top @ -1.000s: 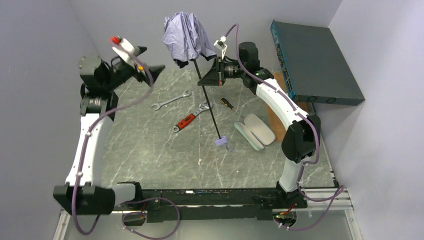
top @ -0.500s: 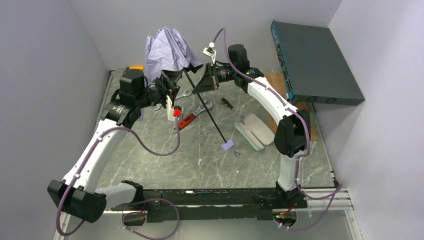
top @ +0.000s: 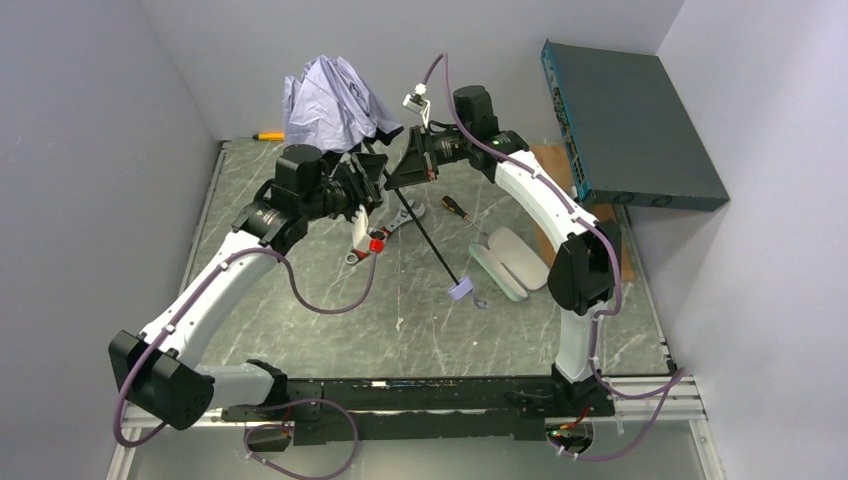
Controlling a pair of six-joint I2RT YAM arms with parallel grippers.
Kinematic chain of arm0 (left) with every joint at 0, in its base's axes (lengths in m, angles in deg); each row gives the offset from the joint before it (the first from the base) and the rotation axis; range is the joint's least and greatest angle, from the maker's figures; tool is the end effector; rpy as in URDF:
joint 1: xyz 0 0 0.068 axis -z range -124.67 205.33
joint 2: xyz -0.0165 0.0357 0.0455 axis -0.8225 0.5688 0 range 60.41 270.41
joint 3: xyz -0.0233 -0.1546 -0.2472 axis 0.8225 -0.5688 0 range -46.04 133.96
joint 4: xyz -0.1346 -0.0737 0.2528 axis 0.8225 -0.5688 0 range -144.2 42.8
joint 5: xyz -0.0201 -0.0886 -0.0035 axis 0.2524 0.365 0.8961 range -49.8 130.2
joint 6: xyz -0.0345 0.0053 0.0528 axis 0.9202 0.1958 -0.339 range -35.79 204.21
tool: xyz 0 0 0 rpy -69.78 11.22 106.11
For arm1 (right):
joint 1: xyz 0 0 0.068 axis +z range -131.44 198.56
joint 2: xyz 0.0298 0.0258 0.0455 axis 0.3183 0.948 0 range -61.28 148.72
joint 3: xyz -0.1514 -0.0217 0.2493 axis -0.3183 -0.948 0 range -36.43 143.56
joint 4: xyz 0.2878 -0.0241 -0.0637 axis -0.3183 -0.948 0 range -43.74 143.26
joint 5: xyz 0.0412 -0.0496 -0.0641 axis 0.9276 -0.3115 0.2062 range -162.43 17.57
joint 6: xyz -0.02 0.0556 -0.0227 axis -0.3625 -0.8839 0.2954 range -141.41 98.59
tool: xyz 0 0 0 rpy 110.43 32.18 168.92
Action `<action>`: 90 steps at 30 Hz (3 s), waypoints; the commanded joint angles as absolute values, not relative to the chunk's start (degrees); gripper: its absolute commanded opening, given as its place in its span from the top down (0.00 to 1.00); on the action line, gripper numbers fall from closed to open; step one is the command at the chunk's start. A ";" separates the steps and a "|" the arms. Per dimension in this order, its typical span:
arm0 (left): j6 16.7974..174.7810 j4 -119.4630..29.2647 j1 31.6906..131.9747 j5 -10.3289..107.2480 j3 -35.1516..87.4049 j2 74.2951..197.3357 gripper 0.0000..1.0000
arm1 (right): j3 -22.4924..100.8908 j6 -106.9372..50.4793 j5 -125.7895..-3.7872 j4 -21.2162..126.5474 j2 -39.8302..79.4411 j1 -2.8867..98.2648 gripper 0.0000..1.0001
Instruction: Open the umbrella
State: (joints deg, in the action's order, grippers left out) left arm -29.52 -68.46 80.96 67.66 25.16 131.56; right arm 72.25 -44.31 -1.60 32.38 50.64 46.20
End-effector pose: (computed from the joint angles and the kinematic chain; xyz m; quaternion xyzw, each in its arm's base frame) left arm 0.2776 -0.1580 0.4004 0.7983 0.1527 0.2408 0.5306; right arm 0.4150 0.2692 0.3845 -0.3432 0.6703 0.6290 0.1933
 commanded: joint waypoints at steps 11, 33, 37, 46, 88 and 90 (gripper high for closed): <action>-23.10 -65.51 81.08 67.77 20.64 127.56 1.00 | 72.62 -59.24 -1.82 58.46 45.12 44.46 0.40; 97.05 -38.67 55.68 86.07 47.40 142.49 1.00 | 63.33 -58.39 -21.60 66.41 34.43 28.83 0.03; 107.22 -30.76 63.48 85.48 39.04 140.21 1.00 | 62.19 -49.66 -22.48 64.20 31.41 32.03 0.03; 104.67 -28.80 67.81 93.17 37.04 141.35 1.00 | 64.77 -37.43 -30.99 62.70 30.47 42.28 0.02; 44.51 -73.26 71.70 78.02 20.31 132.60 0.19 | 68.01 -32.76 -29.37 61.33 32.37 47.17 1.00; 42.29 -73.61 69.21 78.04 18.06 131.42 0.15 | 67.73 -31.40 -29.49 60.41 31.64 47.16 1.00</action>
State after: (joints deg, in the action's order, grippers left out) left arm 52.81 -69.01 72.72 82.31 21.66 133.93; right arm 66.57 -34.32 -29.91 57.25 37.42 47.49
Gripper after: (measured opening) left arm 0.824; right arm 0.084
